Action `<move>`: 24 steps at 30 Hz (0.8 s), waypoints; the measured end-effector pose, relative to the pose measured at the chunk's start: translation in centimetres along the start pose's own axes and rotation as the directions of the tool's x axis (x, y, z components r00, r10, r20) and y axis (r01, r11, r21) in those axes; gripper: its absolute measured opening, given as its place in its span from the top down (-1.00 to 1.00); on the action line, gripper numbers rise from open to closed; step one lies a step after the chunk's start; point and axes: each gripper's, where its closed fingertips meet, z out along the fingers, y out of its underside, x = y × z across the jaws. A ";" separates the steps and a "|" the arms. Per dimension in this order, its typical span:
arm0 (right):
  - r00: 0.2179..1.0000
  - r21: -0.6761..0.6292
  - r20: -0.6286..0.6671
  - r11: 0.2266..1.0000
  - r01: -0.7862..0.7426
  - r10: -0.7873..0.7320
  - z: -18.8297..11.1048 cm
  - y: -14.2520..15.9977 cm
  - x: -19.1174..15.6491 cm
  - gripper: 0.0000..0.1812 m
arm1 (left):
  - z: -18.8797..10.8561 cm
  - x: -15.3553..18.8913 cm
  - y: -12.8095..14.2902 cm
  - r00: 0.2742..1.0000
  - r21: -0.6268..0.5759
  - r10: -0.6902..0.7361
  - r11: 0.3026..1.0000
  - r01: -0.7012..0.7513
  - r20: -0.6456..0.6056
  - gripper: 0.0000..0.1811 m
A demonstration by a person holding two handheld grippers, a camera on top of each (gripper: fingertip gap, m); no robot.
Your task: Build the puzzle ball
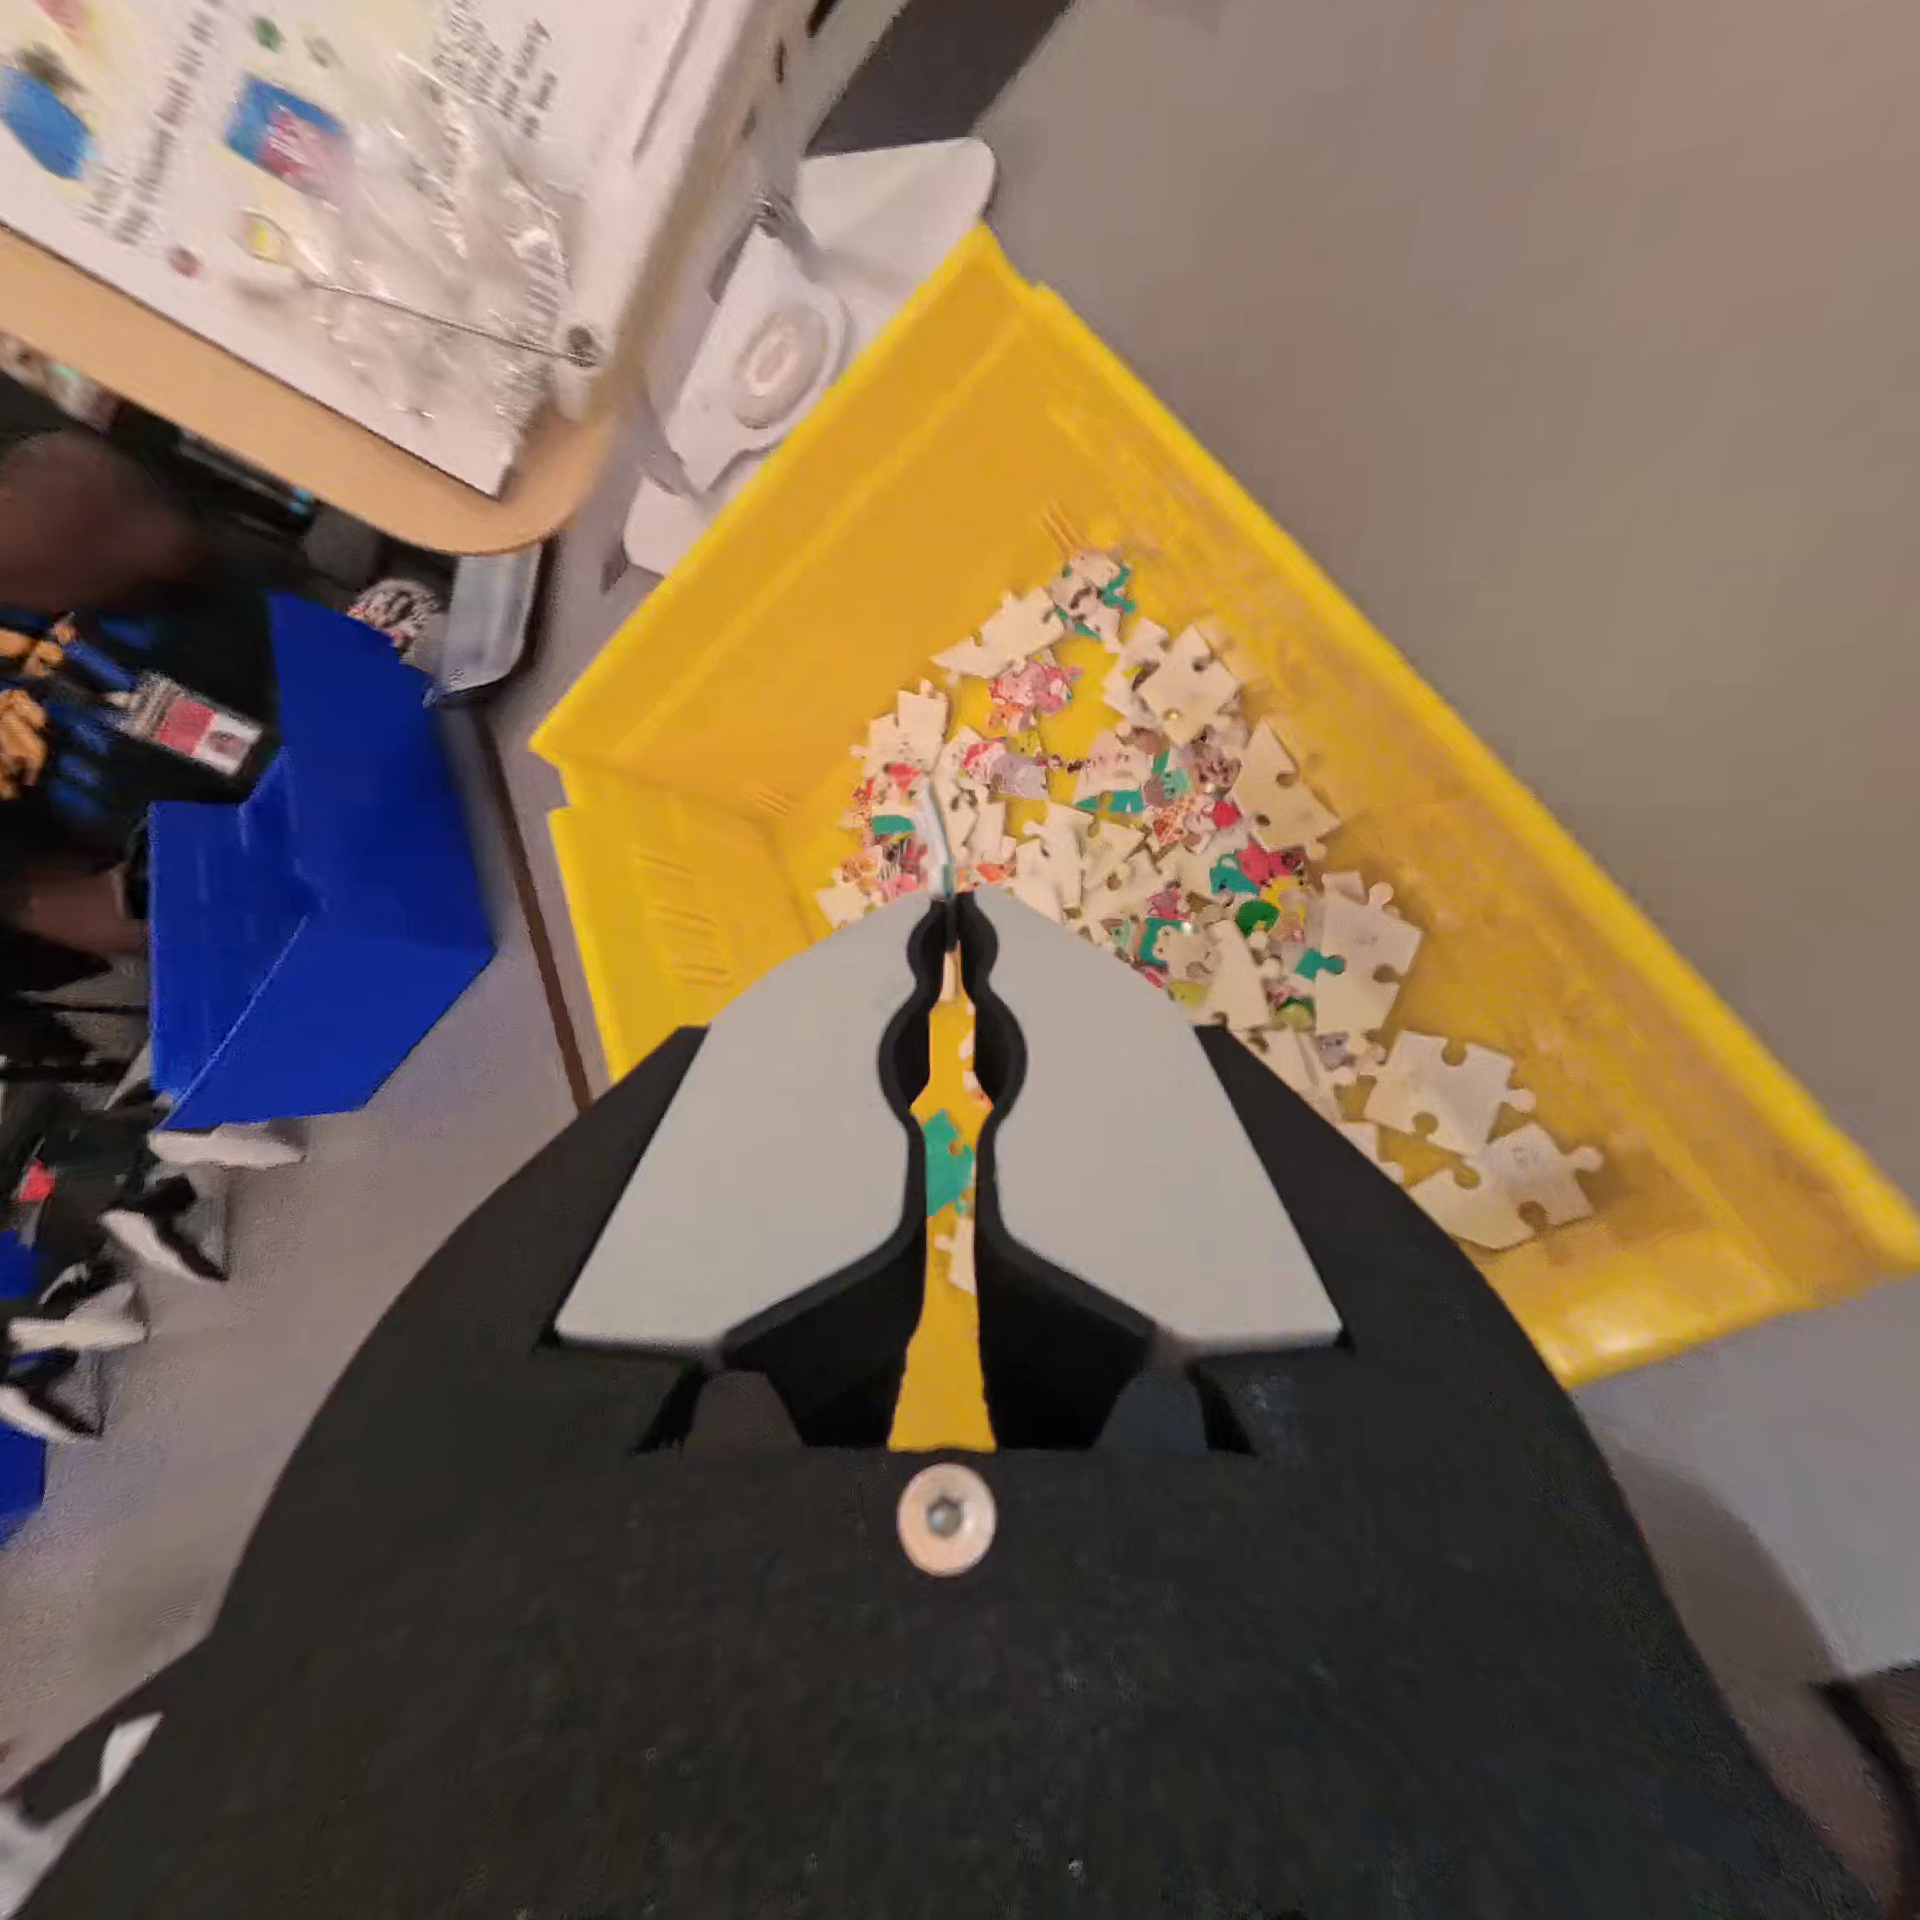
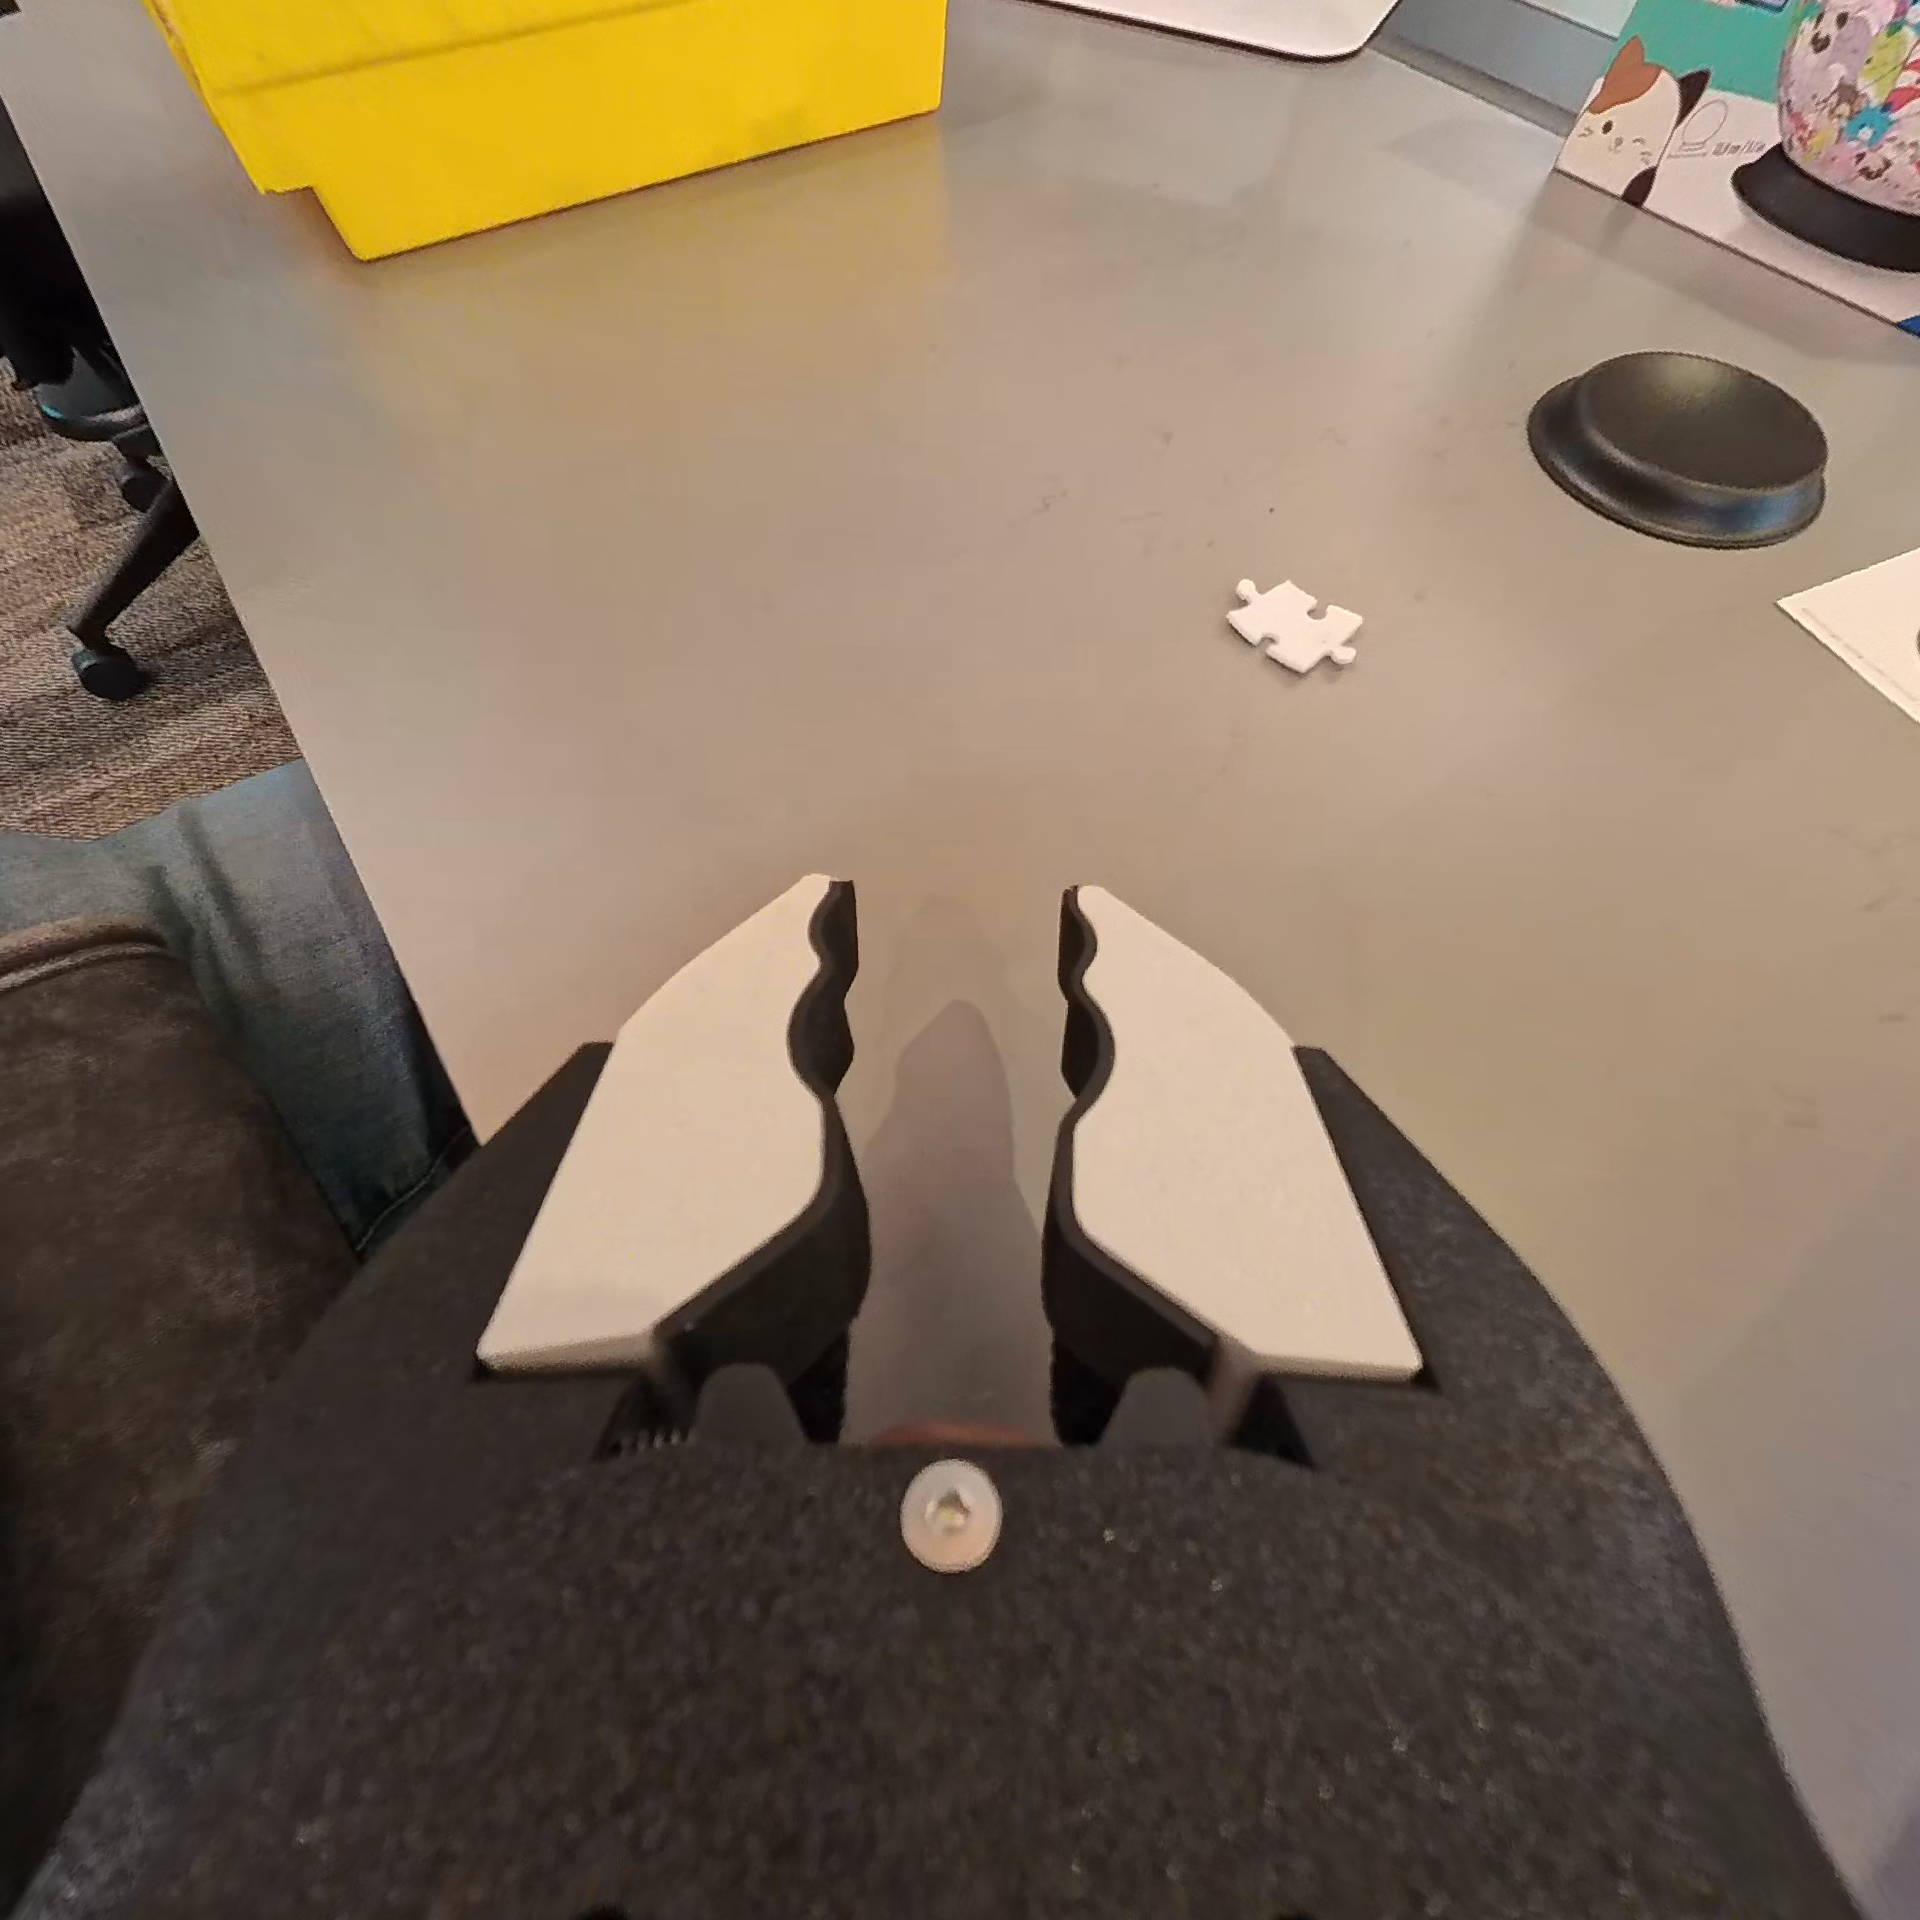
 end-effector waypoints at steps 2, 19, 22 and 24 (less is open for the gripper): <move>1.000 -0.003 0.001 1.000 0.003 -0.003 0.2 0.0 -0.1 0.59 | 1.3 -0.1 0.5 0.998 0.040 0.068 0.997 -0.068 0.000 0.98; 1.000 0.007 0.004 1.000 -0.009 0.009 0.4 -0.4 -0.1 0.59 | 8.6 19.2 -18.3 0.911 0.175 0.413 0.897 -0.405 -0.010 0.98; 1.000 0.013 0.000 1.000 -0.002 0.002 0.0 -0.5 -0.1 0.59 | 13.3 16.3 -16.9 0.888 -0.001 0.452 0.891 -0.453 0.081 0.98; 1.000 0.018 -0.002 1.000 -0.005 0.005 -0.2 -0.6 0.0 0.59 | 14.7 15.1 -16.2 0.878 -0.070 0.468 0.884 -0.463 0.103 0.98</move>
